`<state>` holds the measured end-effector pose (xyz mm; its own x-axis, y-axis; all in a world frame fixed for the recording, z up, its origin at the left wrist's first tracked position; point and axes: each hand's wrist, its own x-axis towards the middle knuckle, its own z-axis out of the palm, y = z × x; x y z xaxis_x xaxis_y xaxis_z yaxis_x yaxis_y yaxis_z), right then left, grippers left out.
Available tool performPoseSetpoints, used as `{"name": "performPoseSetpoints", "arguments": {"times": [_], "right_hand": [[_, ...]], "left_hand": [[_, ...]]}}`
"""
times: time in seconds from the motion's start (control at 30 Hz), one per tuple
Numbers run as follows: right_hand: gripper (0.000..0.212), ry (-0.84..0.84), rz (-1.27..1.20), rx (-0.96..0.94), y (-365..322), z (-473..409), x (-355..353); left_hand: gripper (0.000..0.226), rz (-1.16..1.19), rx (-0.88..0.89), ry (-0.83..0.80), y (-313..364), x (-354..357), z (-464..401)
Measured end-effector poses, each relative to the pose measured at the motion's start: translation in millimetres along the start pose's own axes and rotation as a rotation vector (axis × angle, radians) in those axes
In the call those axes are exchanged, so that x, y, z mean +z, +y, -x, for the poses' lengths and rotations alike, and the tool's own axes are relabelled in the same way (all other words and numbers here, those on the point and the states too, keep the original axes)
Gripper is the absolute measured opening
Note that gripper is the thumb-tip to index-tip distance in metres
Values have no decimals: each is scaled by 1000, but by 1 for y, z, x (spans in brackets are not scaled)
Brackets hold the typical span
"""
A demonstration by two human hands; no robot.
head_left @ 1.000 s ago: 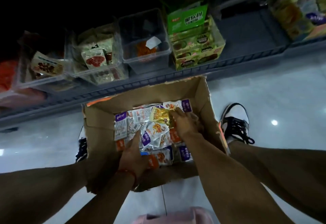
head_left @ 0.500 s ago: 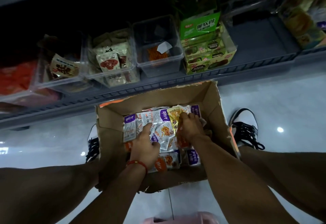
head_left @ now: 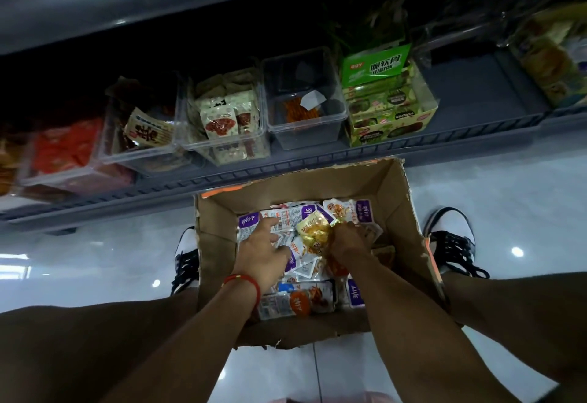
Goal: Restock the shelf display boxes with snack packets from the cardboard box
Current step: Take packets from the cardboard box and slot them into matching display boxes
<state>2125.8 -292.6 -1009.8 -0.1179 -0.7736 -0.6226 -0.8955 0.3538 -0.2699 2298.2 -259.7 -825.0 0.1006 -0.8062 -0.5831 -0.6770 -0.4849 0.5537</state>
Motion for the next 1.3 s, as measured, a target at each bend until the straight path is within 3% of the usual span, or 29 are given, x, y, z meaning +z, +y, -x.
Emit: {"name": "performPoseSetpoints", "arguments": {"times": [0.1, 0.23, 0.3, 0.43, 0.53, 0.63, 0.7, 0.8, 0.97, 1.1, 1.2, 1.3], "right_hand": [[18, -43, 93, -163, -3, 14, -27], [45, -90, 132, -437, -25, 47, -89], [39, -118, 31, -562, -42, 72, -127], [21, -35, -279, -581, -59, 119, -196], [14, 160, -758, -461, -59, 141, -232], [12, 11, -1327, -373, -71, 169, -258], [14, -85, -1391, -379, -82, 188, -273], [13, -73, -1464, -437, -104, 213, -293], [27, 163, -1362, -497, -142, 248, -314], [30, 385, -1174, -525, -166, 264, -321], [36, 468, -925, -559, -178, 269, -330], [23, 323, -776, -641, -194, 273, -346]], "left_hand": [[59, -22, 9, -19, 5, -4, 1], [75, -168, 206, -16, 21, -16, 6], [77, -168, 269, -33, 31, -28, 7], [49, 219, 139, 31, 51, -67, 11], [42, 496, 111, 157, 67, -104, 26], [28, 767, 127, 156, 78, -131, 45], [20, 900, 165, 98, 87, -137, 58], [22, 1059, 212, 23, 97, -140, 76], [21, 1318, 320, -158, 109, -146, 100], [28, 1424, 442, -201, 114, -162, 110], [39, 1323, 538, -104, 114, -177, 110], [40, 1298, 558, 53, 114, -196, 106]]}}
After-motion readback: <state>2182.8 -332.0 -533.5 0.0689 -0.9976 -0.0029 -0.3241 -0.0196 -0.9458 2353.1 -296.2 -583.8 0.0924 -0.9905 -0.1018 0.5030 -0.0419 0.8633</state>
